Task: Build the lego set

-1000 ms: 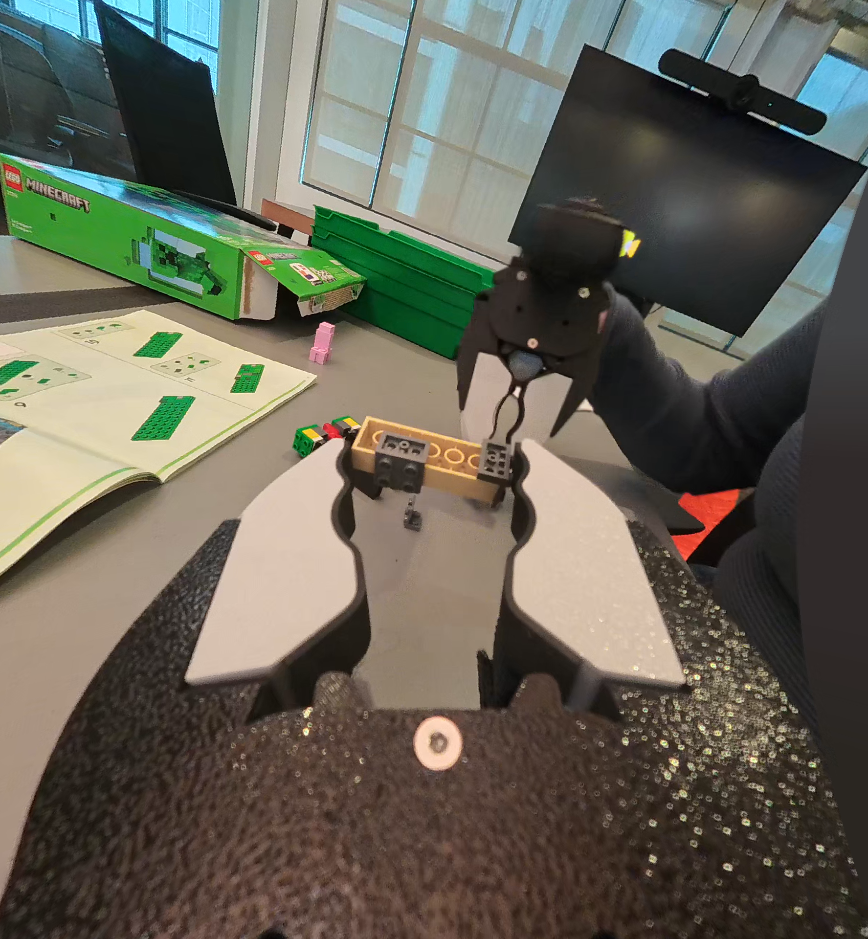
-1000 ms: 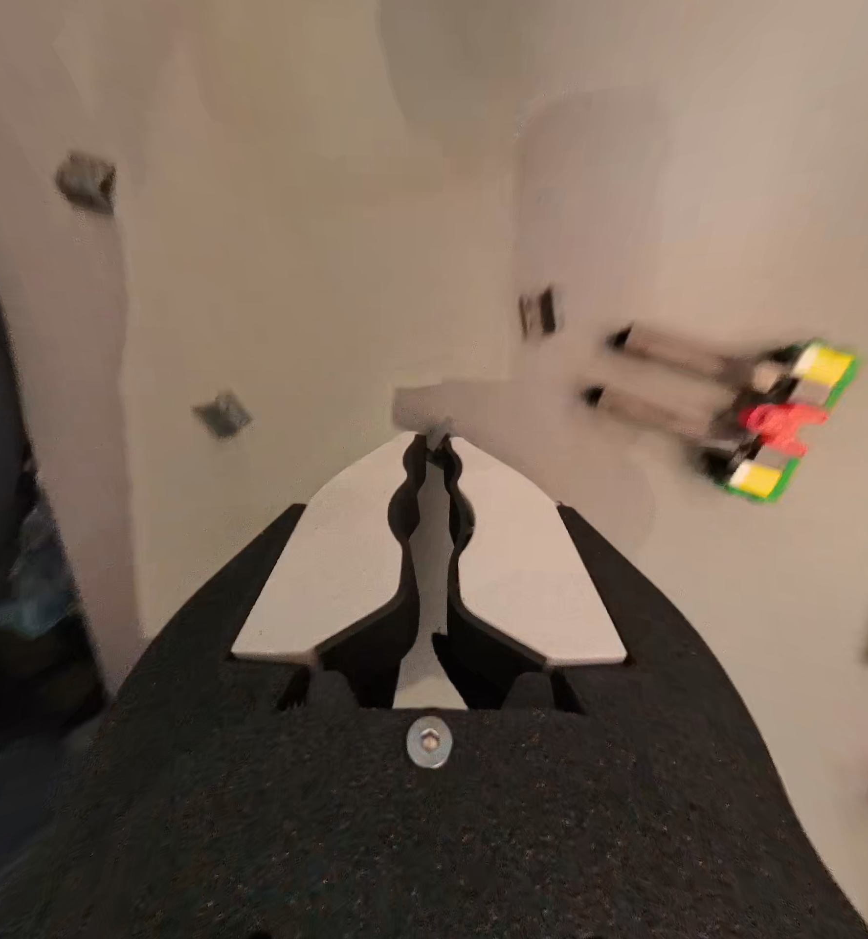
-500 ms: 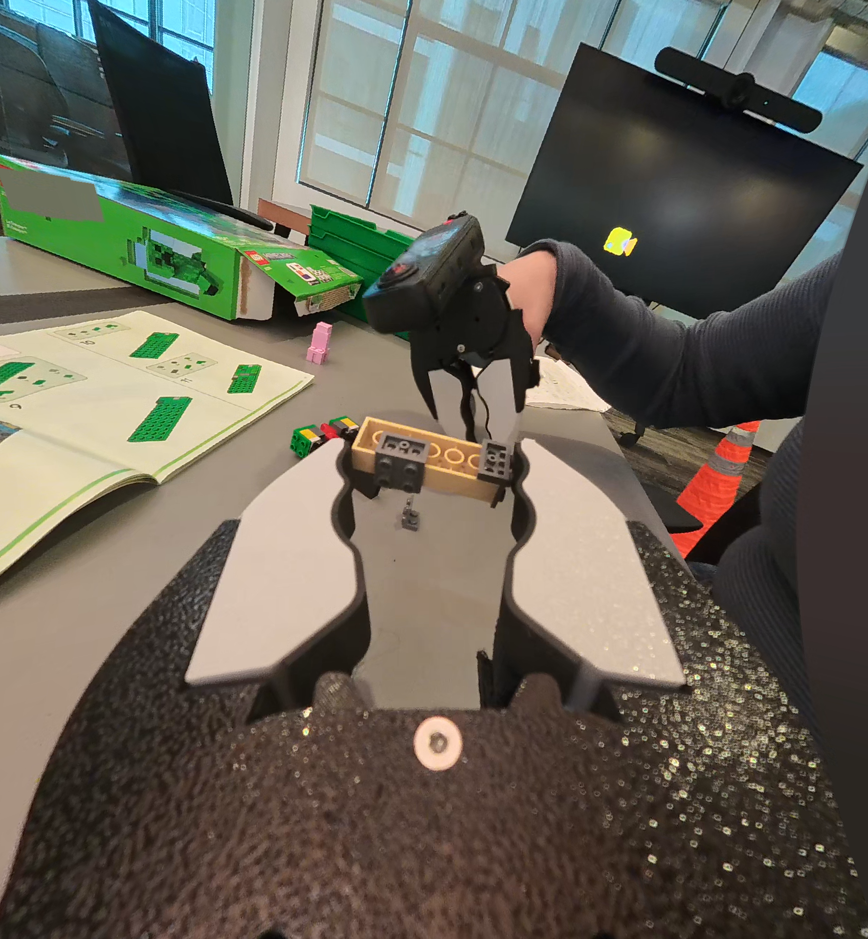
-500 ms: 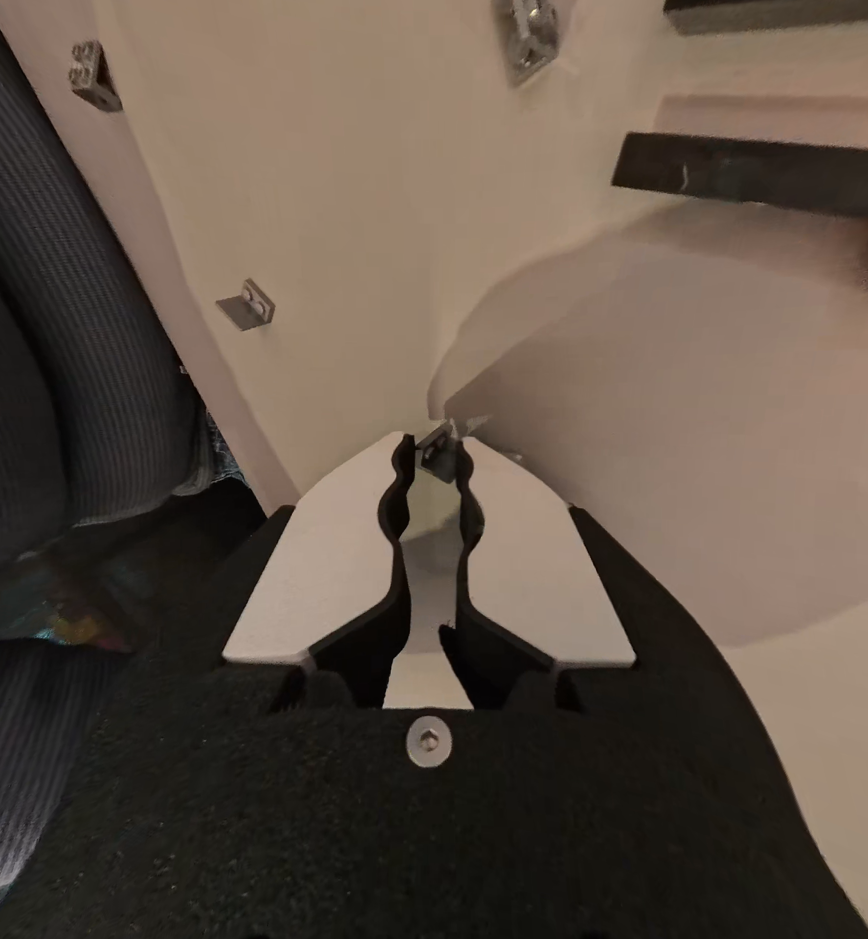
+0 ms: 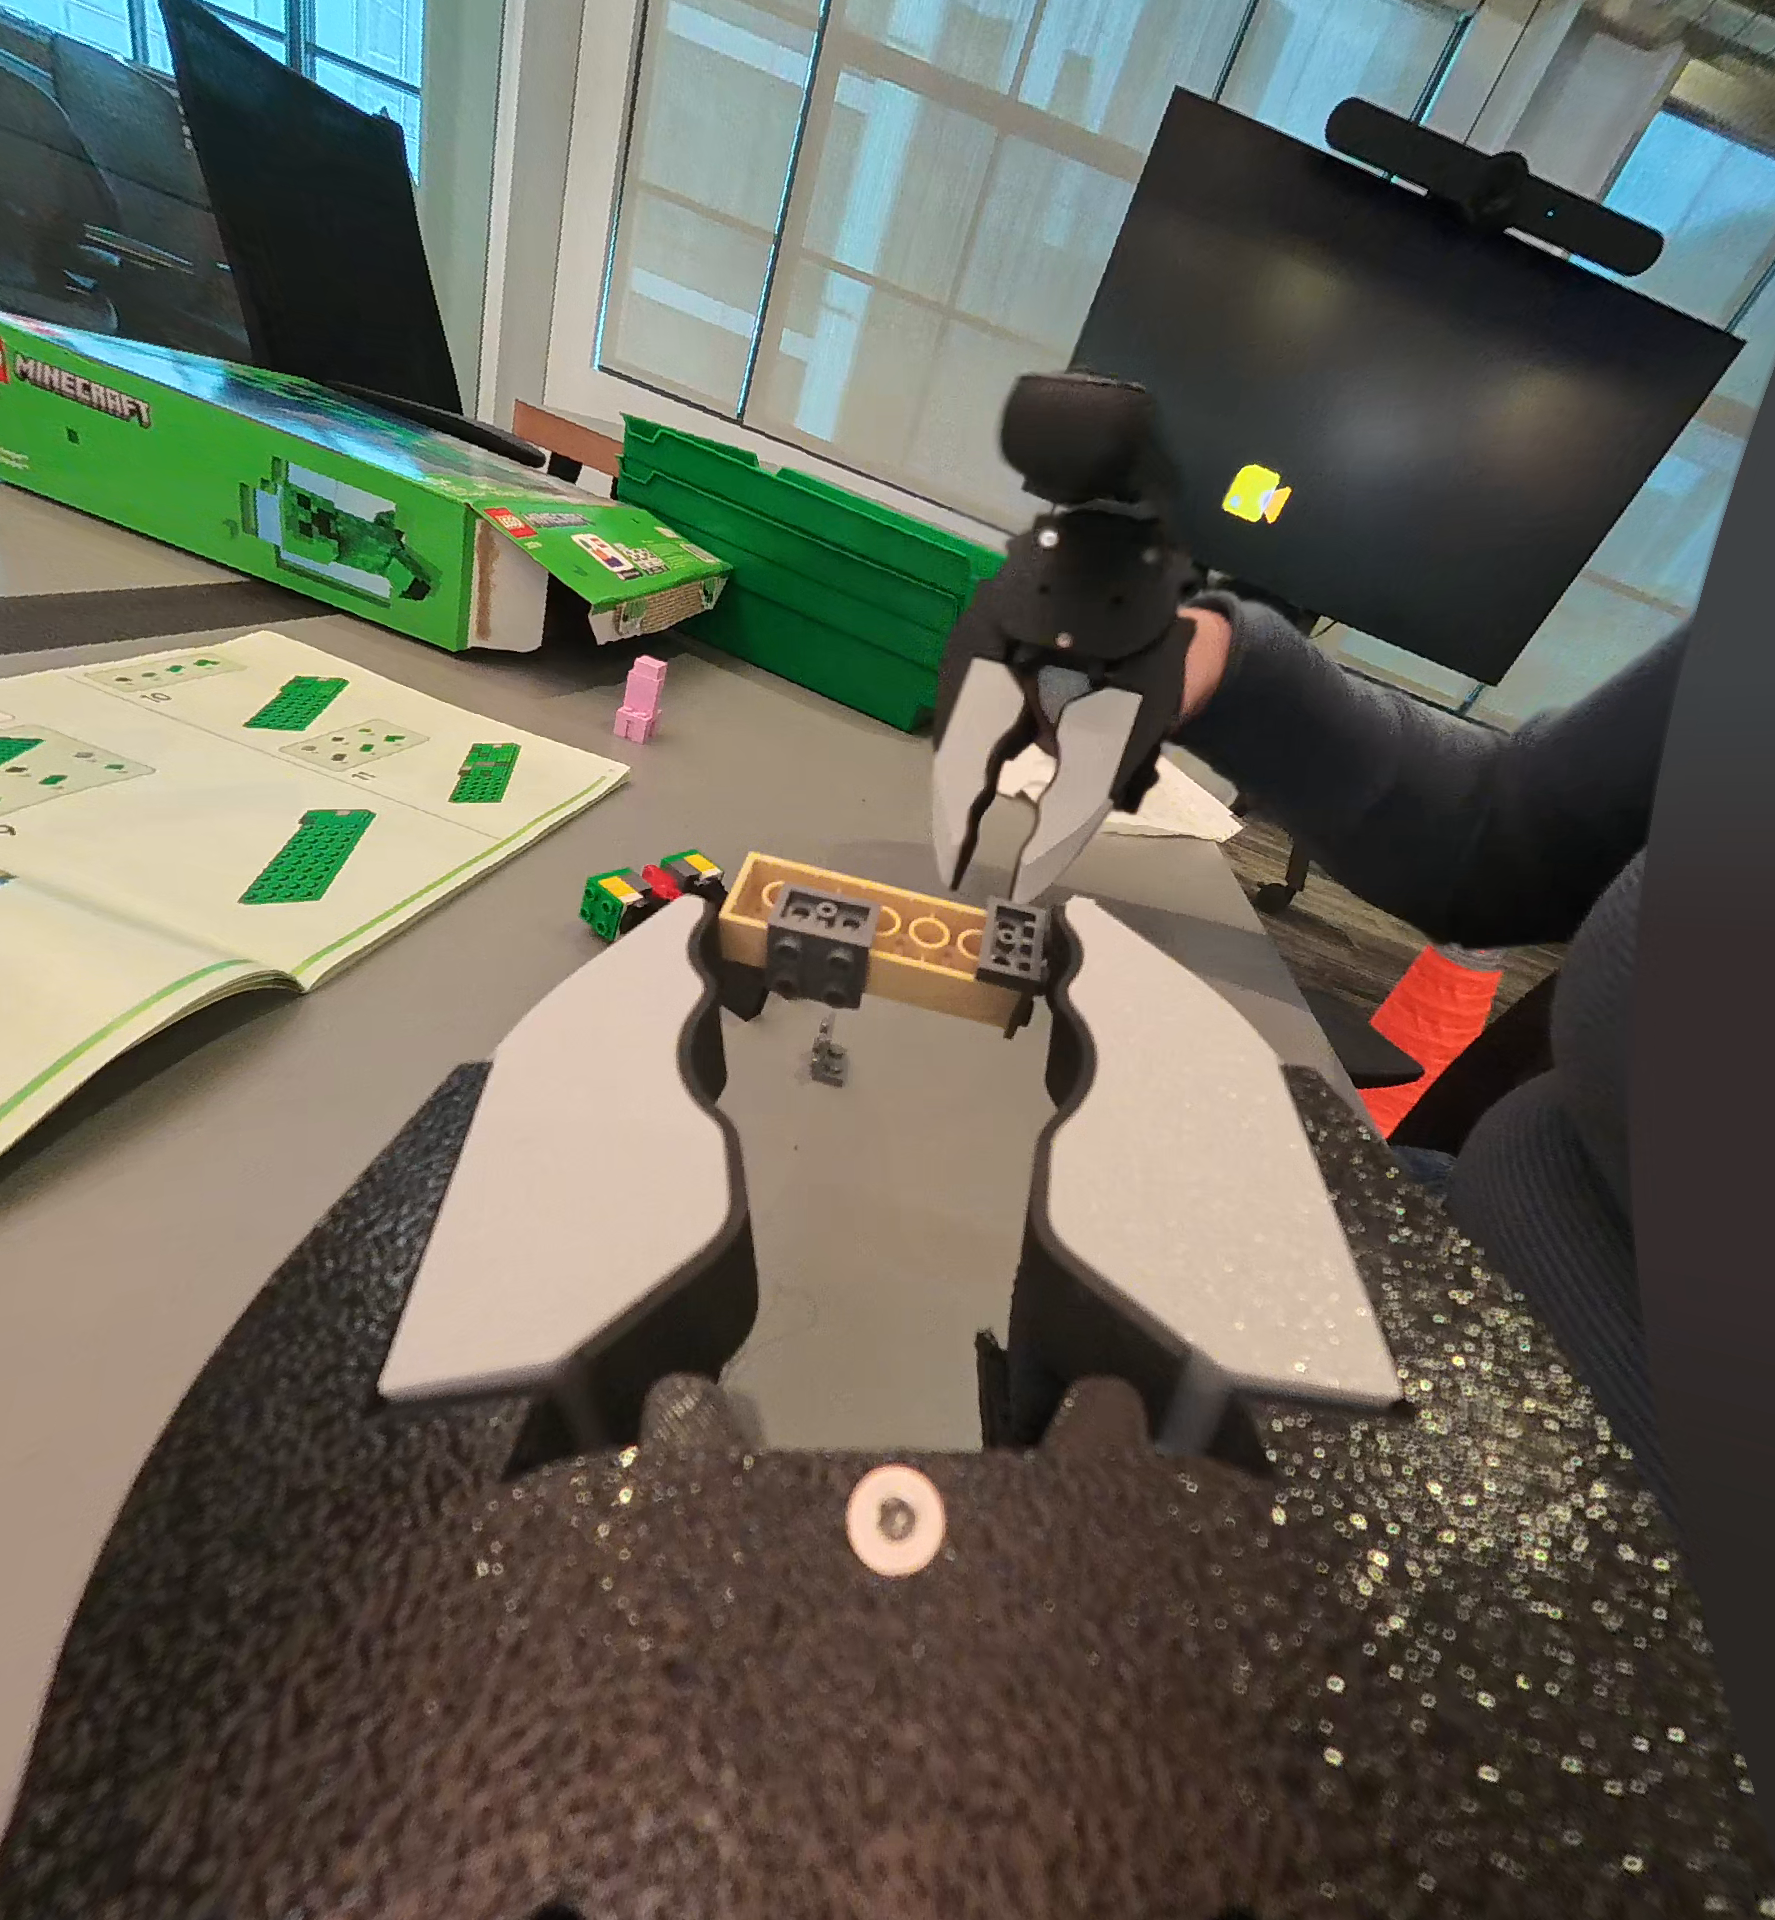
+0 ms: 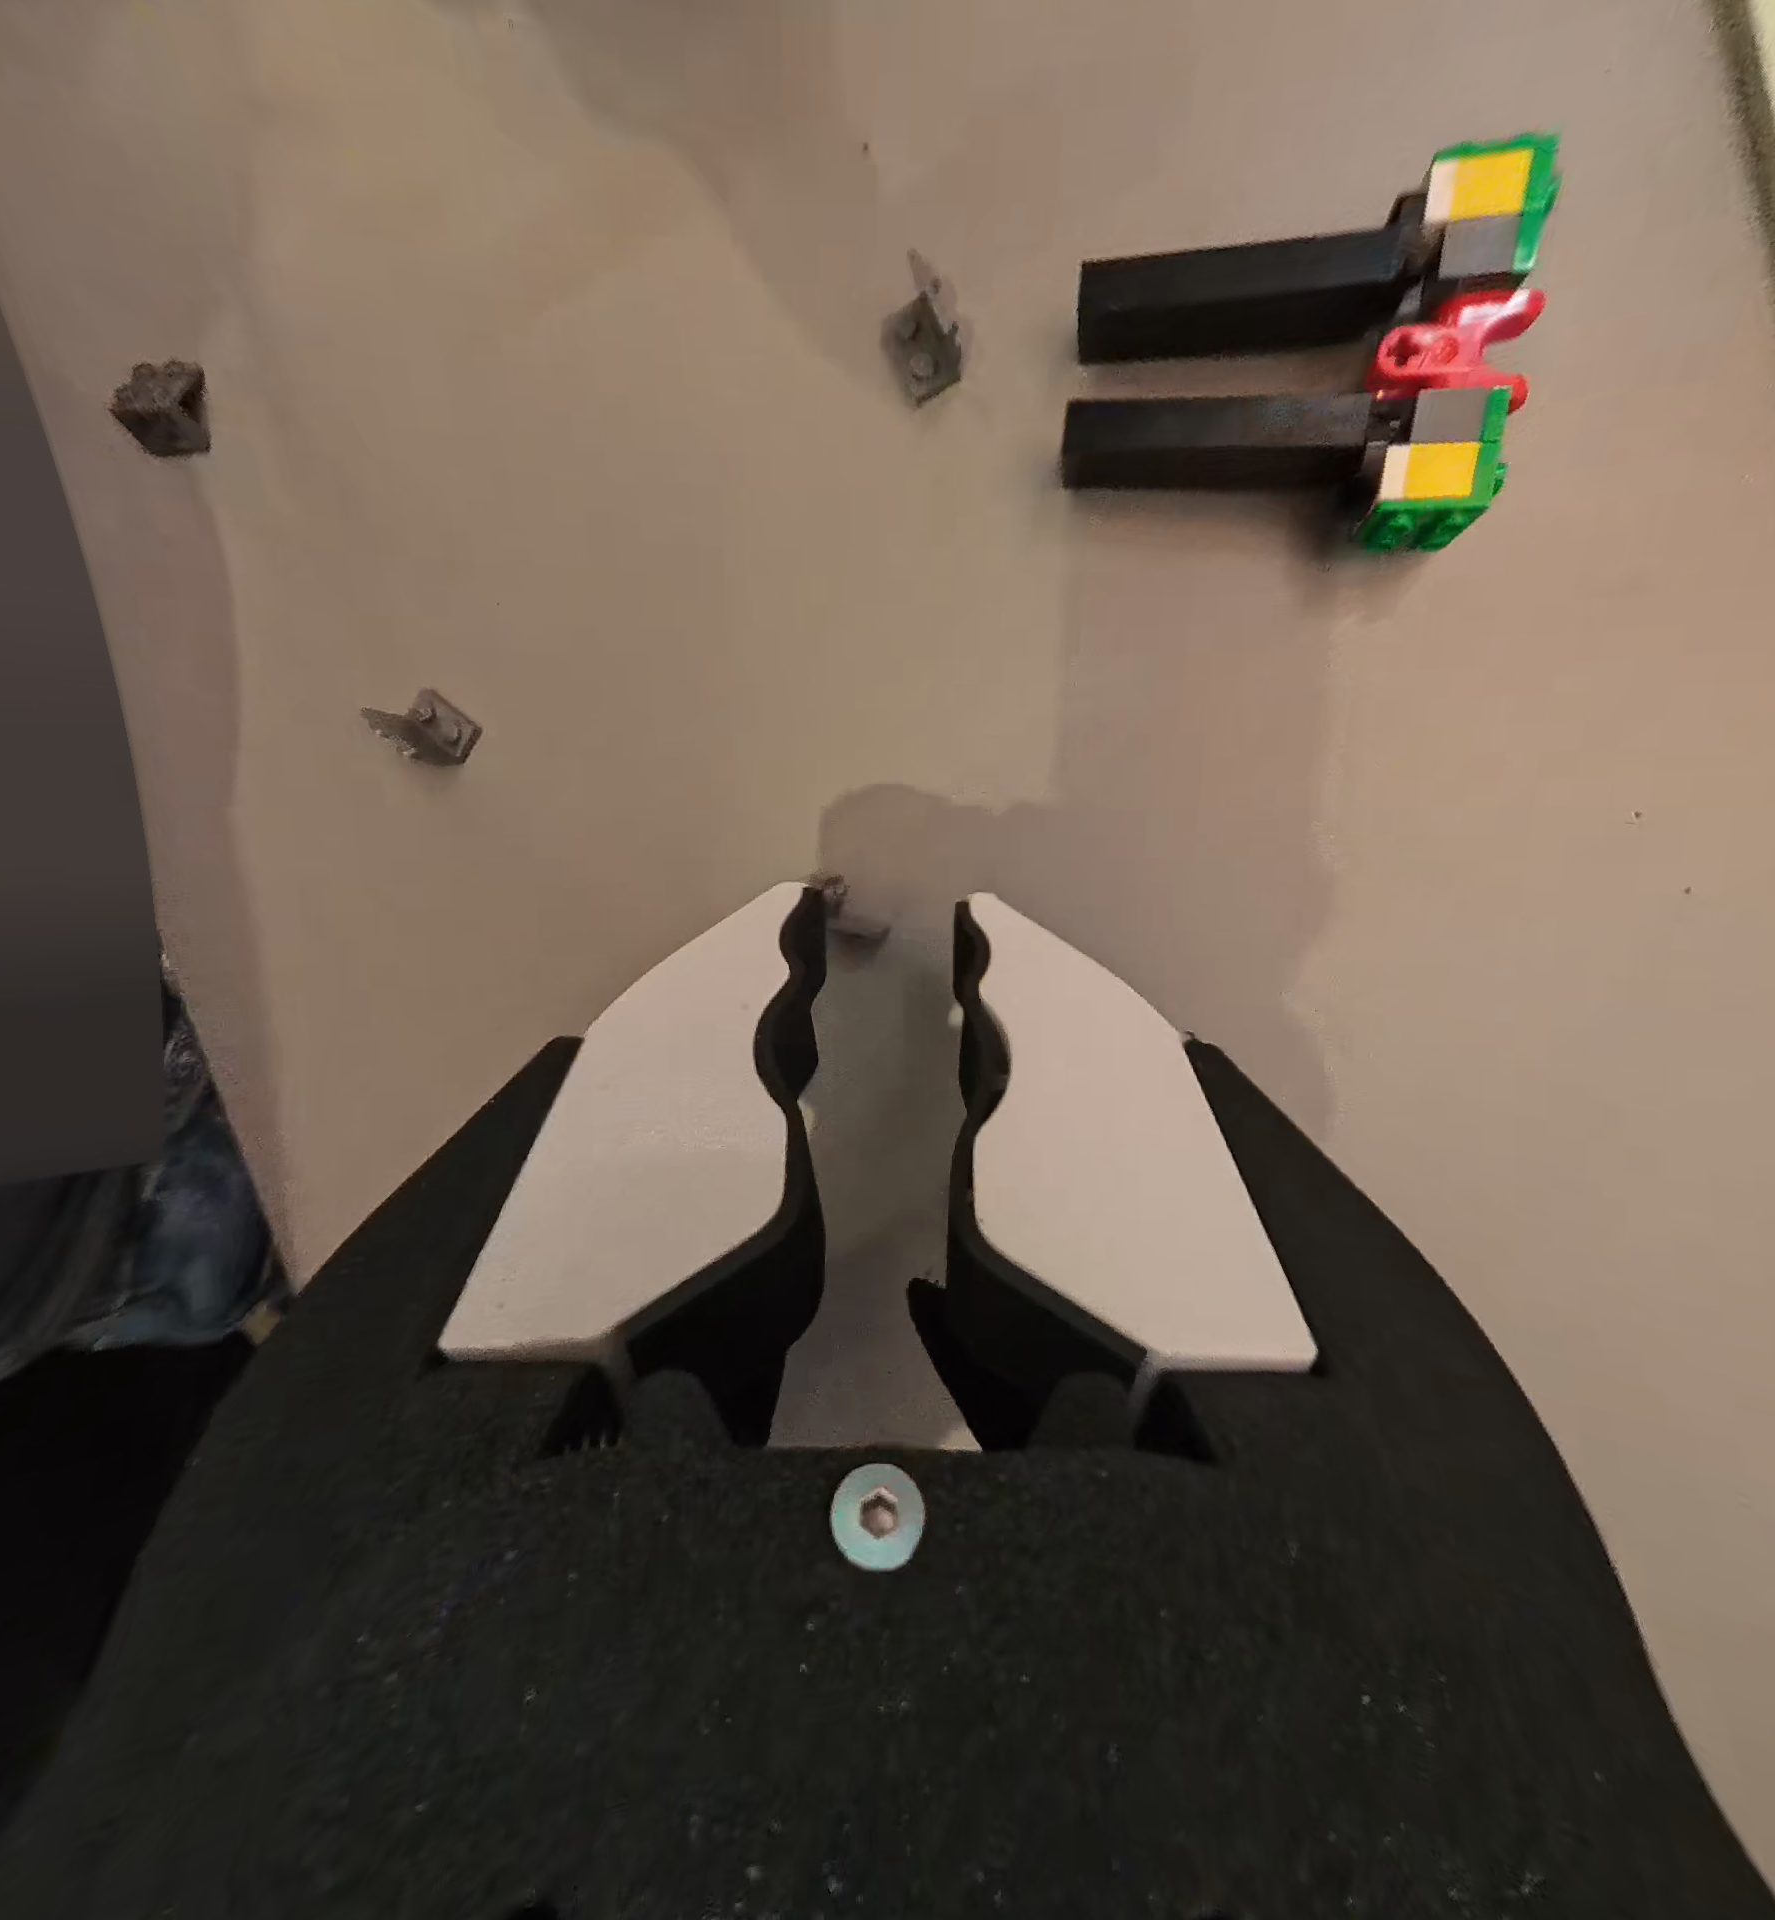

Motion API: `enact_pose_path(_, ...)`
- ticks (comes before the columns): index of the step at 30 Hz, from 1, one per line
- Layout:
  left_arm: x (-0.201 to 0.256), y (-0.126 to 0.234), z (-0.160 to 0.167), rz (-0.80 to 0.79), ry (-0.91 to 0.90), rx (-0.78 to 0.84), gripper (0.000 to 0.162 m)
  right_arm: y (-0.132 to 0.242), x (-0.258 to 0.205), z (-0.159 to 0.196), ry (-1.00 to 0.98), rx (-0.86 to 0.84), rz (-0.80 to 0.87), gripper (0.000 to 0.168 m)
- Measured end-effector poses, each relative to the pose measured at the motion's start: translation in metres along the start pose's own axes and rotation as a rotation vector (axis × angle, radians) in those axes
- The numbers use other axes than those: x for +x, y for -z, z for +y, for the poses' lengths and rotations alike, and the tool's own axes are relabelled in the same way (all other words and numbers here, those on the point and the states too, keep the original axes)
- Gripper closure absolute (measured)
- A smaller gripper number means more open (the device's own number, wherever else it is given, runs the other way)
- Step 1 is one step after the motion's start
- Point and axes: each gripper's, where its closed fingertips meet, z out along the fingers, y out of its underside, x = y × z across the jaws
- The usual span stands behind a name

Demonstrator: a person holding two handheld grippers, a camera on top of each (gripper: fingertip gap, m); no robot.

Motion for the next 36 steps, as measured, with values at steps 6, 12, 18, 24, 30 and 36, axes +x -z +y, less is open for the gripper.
enact_pose_path(6,0.001,-0.001,0.0,0.008,0.005,0.003,0.103,-0.007,-0.014,0.006,0.011,0.295,0.104,0.135)
enact_pose_path(12,0.002,-0.001,0.0,0.01,0.002,0.001,0.103,-0.022,-0.012,0.009,-0.037,0.364,0.158,0.14)
enact_pose_path(18,0.002,-0.001,0.0,0.01,0.004,0.005,0.103,-0.007,-0.004,0.025,-0.048,0.127,0.136,0.153)
enact_pose_path(24,0.006,-0.003,0.002,0.023,0.0,-0.005,0.103,0.025,-0.008,0.074,-0.244,-0.453,-0.125,0.152)
enact_pose_path(30,0.008,-0.005,0.003,0.028,-0.01,-0.017,0.103,0.023,-0.013,0.088,-0.3,-0.744,-0.292,0.152)
enact_pose_path(36,0.008,-0.005,0.003,0.029,-0.01,-0.014,0.103,0.018,-0.009,0.088,-0.314,-0.87,-0.352,0.152)
